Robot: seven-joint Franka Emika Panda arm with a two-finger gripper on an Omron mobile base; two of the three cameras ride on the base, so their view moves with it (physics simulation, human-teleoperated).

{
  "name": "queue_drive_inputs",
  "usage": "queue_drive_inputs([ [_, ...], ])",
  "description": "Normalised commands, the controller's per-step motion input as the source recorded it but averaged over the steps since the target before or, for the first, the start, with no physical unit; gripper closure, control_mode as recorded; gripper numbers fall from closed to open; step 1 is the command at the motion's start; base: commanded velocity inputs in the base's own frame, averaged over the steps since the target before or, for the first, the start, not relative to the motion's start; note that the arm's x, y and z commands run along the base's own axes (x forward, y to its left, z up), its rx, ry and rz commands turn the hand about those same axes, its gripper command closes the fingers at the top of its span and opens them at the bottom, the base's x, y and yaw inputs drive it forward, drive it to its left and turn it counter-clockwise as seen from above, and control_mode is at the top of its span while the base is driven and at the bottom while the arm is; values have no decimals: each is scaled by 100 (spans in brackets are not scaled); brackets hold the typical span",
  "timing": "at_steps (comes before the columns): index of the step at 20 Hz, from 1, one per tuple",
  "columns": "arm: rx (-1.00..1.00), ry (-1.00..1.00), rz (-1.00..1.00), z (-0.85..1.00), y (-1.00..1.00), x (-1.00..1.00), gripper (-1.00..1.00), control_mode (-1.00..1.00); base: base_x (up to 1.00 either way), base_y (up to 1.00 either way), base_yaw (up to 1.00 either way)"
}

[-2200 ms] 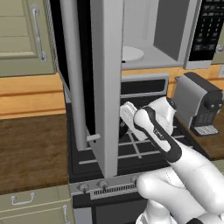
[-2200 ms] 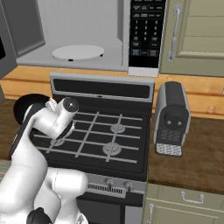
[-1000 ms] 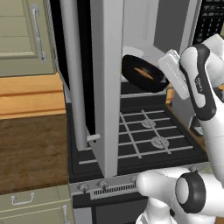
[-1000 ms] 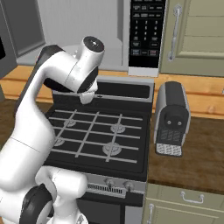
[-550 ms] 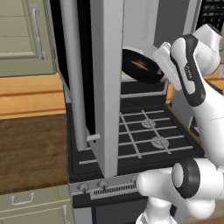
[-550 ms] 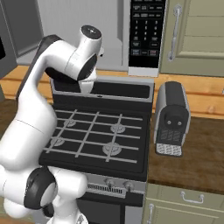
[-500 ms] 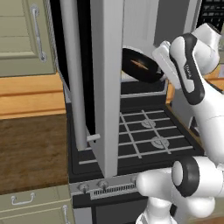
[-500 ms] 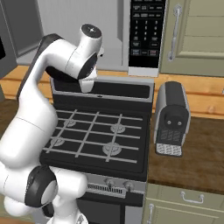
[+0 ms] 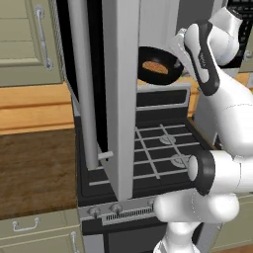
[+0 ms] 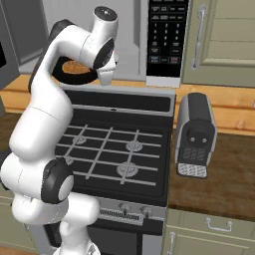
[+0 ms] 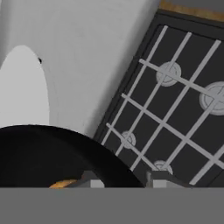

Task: Open the microwave, place the bowl with waffle inside the microwave, then close the microwave door and turn it on.

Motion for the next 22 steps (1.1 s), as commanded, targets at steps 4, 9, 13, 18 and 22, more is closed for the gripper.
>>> queue_drive_inputs([
  [4,-12,-23,-4,49,4,-10,100,-100,0,0,0],
  [9,-8,-3,-10,24,0,-2,100,-100,0,0,0],
  [13,-6,-12,-16,-2,11,0,100,-100,0,0,0],
  [18,-1,-6,-6,-21,27,14,100,-100,0,0,0],
  [22,0,-1,-1,-35,30,19,100,-100,0,0,0],
])
